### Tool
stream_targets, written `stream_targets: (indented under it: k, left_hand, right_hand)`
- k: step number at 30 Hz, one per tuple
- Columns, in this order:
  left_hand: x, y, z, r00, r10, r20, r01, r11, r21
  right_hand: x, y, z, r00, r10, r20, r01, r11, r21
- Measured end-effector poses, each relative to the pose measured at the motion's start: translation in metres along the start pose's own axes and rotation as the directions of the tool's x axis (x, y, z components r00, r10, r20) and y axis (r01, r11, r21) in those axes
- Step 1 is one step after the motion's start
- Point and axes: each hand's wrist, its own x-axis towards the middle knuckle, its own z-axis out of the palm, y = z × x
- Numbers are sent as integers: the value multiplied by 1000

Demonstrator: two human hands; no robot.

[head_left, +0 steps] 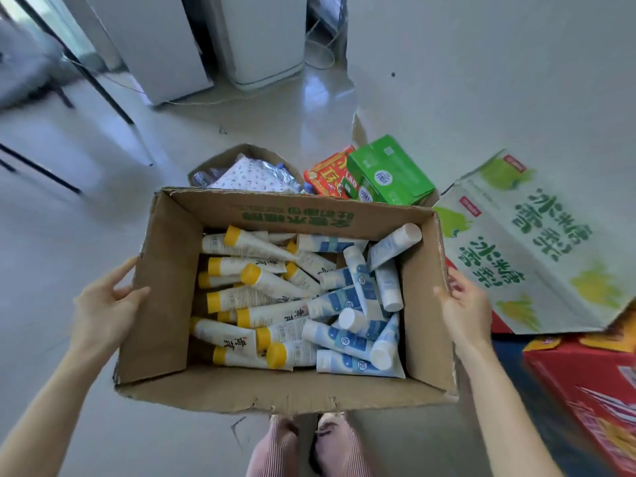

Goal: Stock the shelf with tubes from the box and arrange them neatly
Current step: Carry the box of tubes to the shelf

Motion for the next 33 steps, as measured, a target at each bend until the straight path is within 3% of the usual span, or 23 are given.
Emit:
stream_targets:
  k: [8,17,27,33]
  left_hand:
    - [-55,23,-81,984,-27,-177,17,998,-55]
    - [-154,-26,-122,891,-189,-414,158,981,-108]
    - [-305,-98,-96,689,-475,-547,302,875,-379]
    - [-404,-137,-62,493,-633,-596,343,772,-536]
  right_hand:
    - [-35,-87,-6,994,-99,55,97,995,37]
    - [-54,-114,19,929,-205,307,212,977,10]
    - [-80,-117,28,727,-381,572,476,879,-20]
    - [-123,-112,41,556,-418,719,629,777,-35]
